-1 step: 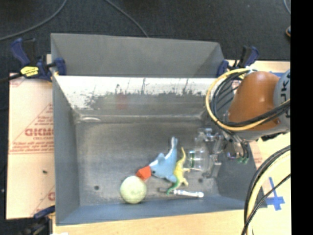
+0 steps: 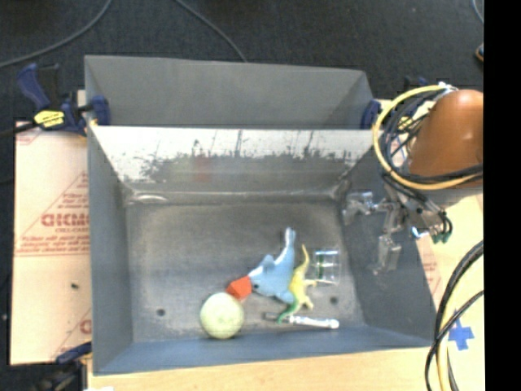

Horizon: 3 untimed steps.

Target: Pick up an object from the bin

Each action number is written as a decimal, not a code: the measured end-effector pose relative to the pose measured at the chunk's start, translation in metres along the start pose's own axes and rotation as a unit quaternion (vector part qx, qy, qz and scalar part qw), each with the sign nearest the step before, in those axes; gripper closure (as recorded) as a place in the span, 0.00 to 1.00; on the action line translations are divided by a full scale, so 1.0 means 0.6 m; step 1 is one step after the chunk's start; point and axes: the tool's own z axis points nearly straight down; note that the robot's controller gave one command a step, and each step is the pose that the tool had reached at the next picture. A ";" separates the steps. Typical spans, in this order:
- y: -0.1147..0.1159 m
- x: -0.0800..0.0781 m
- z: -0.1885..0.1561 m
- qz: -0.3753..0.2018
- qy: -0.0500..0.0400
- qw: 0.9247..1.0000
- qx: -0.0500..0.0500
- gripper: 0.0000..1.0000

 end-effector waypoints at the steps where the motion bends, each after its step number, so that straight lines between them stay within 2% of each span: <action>1: 0.064 -0.046 0.153 0.085 -0.001 0.996 0.000 0.00; 2: 0.061 -0.046 0.149 0.084 -0.002 0.996 0.001 1.00; 3: -0.005 -0.082 0.053 0.133 -0.008 0.991 0.003 1.00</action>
Offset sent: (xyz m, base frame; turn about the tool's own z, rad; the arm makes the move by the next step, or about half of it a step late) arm 0.0173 0.0425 -0.0912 0.1728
